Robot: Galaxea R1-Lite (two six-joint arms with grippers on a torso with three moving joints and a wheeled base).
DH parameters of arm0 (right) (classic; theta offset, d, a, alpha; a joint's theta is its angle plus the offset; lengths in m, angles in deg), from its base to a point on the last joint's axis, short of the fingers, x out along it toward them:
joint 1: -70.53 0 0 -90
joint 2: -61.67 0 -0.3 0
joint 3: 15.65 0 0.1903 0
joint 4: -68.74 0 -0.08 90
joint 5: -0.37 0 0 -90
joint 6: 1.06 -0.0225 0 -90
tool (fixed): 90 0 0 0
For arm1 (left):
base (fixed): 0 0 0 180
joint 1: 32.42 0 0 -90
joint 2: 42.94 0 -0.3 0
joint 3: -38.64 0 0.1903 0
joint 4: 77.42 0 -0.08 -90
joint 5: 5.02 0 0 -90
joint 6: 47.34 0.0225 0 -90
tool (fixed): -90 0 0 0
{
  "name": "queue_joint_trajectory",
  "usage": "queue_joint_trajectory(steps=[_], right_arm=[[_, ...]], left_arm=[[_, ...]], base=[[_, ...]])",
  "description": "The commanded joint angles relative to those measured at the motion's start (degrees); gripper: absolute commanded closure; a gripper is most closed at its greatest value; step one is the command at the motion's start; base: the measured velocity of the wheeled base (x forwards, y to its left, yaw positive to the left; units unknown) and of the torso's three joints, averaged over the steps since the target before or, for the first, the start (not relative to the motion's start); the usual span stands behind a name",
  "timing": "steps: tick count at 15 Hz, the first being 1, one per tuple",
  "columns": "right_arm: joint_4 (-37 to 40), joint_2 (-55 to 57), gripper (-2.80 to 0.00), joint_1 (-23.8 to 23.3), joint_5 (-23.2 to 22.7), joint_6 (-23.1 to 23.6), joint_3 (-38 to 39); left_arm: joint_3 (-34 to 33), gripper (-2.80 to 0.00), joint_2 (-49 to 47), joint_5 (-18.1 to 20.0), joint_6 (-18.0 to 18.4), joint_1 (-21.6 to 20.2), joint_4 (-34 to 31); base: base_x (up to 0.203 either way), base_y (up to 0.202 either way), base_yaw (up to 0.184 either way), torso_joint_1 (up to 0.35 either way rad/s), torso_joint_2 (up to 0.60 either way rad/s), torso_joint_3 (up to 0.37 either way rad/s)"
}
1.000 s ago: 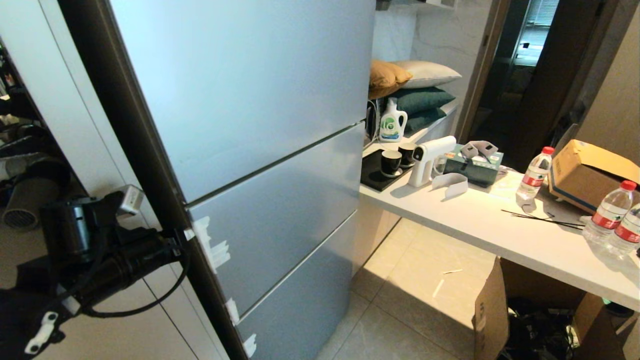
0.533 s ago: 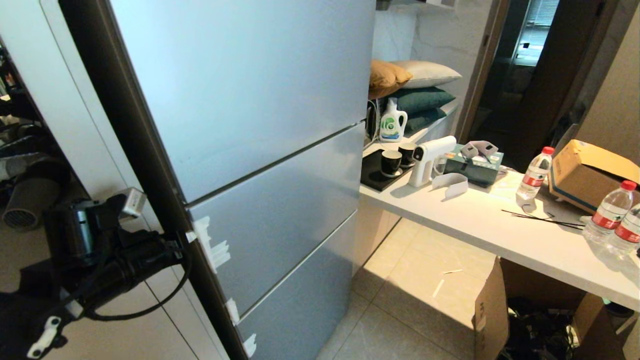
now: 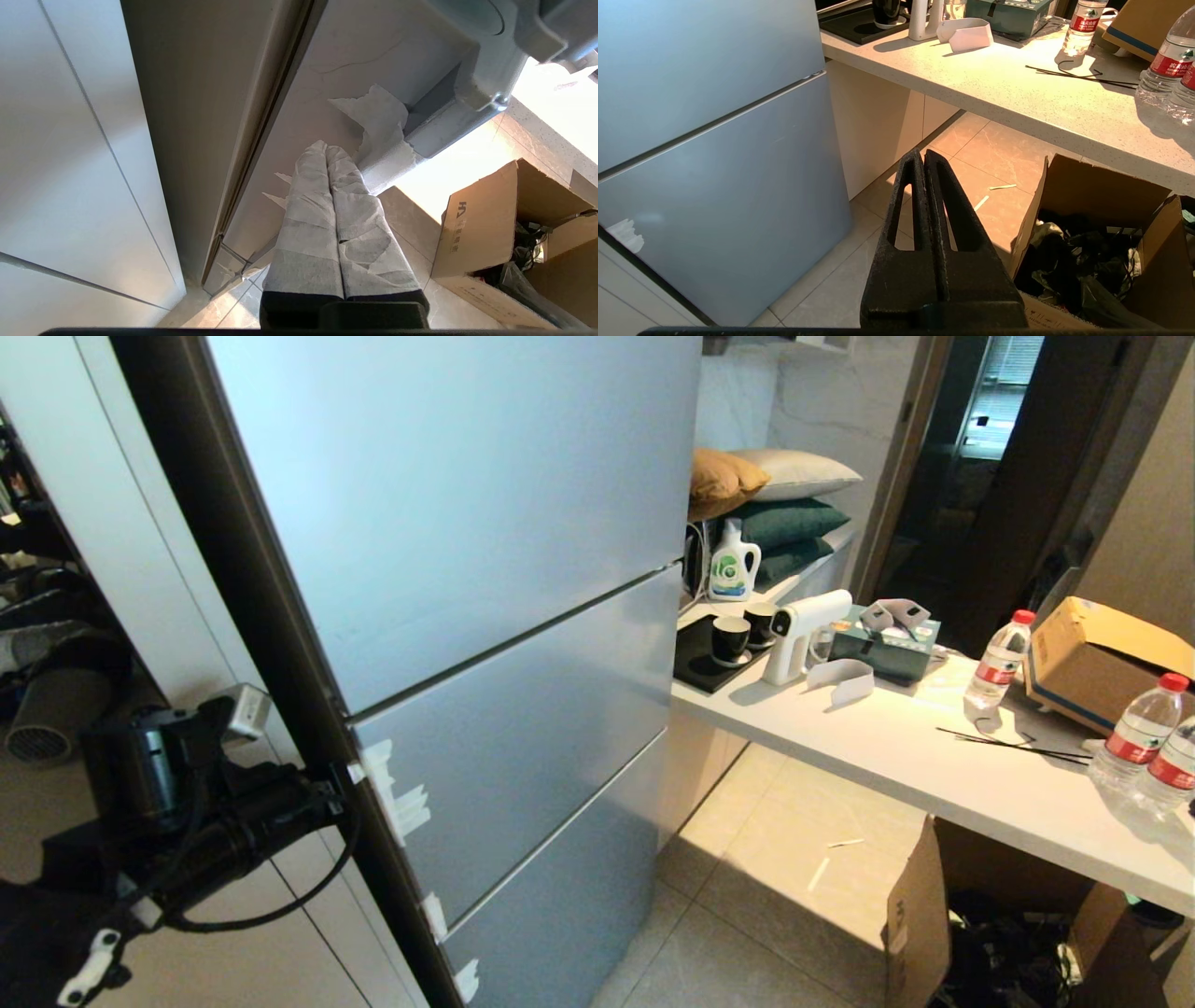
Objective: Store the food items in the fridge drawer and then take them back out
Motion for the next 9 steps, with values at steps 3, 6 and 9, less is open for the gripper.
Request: queue_joint_trajectory(steps=[3, 6, 9], right_arm=[[0.0, 0.1, 0.00, 0.0, 0.0, 0.0, 0.0], [0.0, 0.1, 0.00, 0.0, 0.0, 0.0, 0.0], [0.0, 0.1, 0.00, 0.0, 0.0, 0.0, 0.0]], left_arm=[[0.6, 0.00, -1.1, -1.7, -0.2, 0.1, 0.6], [0.2, 0.00, -2.2, -2.5, -0.2, 0.2, 3.3], [0.2, 0.00, -2.3, -2.7, -0.4, 0.2, 3.6]], base=[[0.000, 0.000, 0.000, 0.000, 0.00, 0.000], [0.000, 0.000, 0.000, 0.000, 0.00, 0.000], [0.000, 0.000, 0.000, 0.000, 0.00, 0.000]])
